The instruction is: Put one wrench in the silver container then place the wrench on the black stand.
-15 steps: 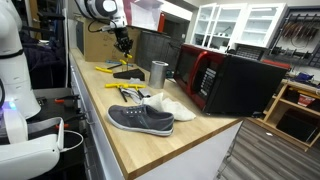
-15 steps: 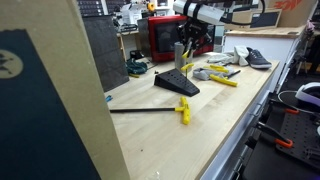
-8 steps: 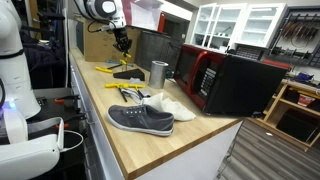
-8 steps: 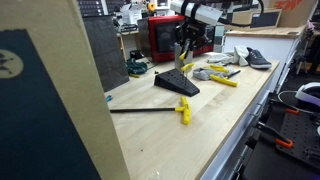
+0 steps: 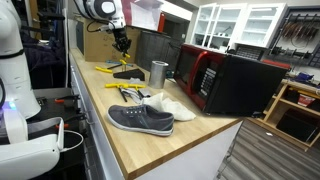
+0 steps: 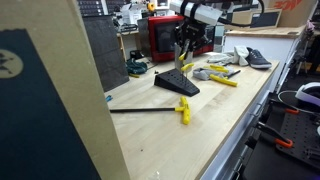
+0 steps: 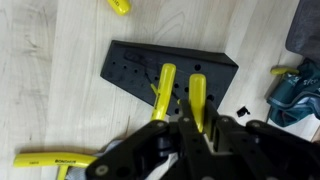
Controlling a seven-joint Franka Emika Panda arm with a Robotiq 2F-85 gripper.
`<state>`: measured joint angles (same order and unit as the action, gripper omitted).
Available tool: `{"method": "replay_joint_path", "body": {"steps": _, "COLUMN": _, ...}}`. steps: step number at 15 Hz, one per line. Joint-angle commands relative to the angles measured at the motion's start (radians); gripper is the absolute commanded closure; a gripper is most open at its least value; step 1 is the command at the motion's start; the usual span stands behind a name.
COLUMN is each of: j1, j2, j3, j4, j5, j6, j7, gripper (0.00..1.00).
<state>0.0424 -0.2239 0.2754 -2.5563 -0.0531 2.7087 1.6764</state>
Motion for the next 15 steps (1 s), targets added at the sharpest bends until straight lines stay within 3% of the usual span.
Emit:
{"method": "replay_joint_path", "body": {"steps": 1, "j1": -0.008, "j2": 0.0, "j3": 0.005, "j4": -0.006, "j5": -0.009, "j6": 0.012, "j7": 0.061, "gripper": 0.96}}
{"method": "replay_joint_path", "body": {"steps": 15, "j1": 0.0, "j2": 0.036, "j3": 0.002, "j4": -0.009, "j5": -0.003, "j6": 0.062, "j7": 0.04, "gripper": 0.96}}
